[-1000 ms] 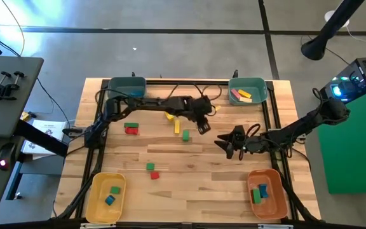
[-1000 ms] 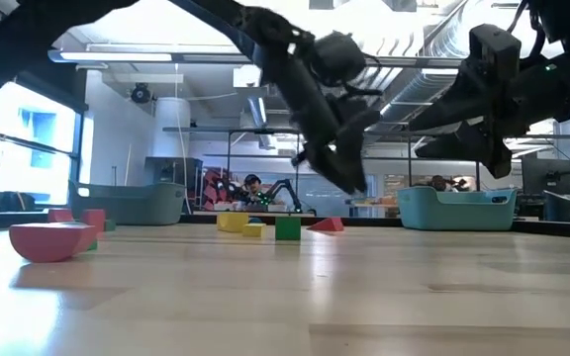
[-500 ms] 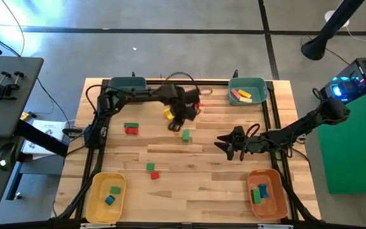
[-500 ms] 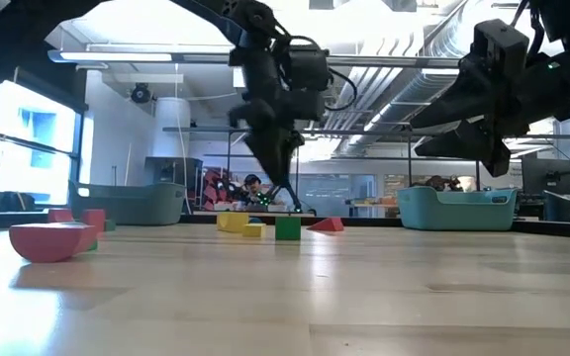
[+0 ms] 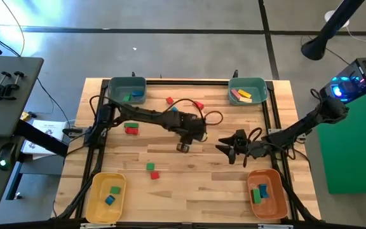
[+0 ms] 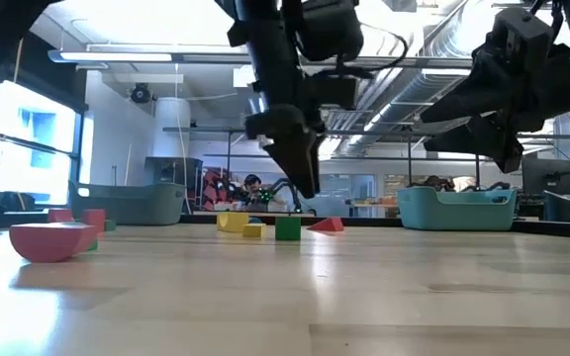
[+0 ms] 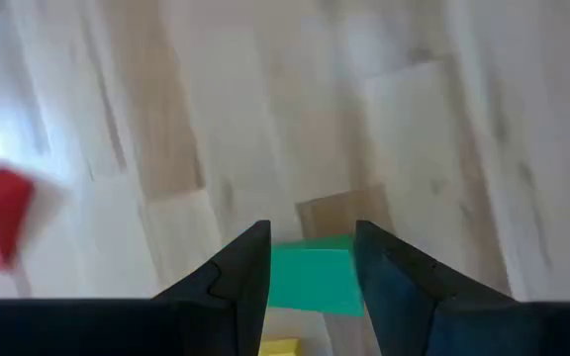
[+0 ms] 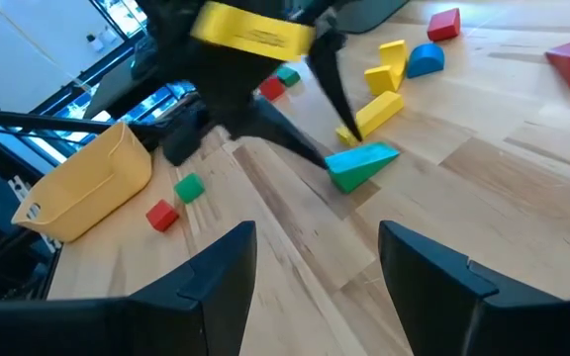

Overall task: Sort blocks by size
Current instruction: Put the green triangular block into the blue bin, then put the yellow triangular block into the green bin

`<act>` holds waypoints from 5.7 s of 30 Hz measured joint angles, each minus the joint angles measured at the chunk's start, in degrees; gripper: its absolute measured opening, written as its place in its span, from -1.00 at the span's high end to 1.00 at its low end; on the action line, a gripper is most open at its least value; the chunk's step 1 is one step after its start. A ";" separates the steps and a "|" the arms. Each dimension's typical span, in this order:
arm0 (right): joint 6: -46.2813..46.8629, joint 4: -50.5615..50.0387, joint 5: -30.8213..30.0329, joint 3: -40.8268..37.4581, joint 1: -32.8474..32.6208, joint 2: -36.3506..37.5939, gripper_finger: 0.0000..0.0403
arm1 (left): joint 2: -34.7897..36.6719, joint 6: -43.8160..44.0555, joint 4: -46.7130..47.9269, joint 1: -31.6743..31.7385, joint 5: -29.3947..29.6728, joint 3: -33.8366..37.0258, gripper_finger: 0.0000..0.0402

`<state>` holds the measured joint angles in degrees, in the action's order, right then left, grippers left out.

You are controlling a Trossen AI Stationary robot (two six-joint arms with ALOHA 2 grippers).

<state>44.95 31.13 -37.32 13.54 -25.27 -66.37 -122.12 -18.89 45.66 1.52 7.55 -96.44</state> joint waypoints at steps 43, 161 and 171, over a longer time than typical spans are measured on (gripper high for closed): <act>-0.41 -0.84 0.90 -0.02 -1.14 0.02 -0.04 | 5.65 33.42 20.72 -11.16 -2.39 8.81 0.43; -6.38 0.35 -6.72 -0.01 -2.47 0.00 -0.04 | 19.69 37.63 10.37 48.45 15.33 31.15 0.16; -3.80 0.37 -6.96 -0.01 -2.46 0.13 -0.04 | 28.79 34.70 15.65 48.23 15.44 25.41 -0.11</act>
<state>41.15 31.51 -44.28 13.53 -27.73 -66.24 -93.34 15.81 61.31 49.75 22.99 -71.03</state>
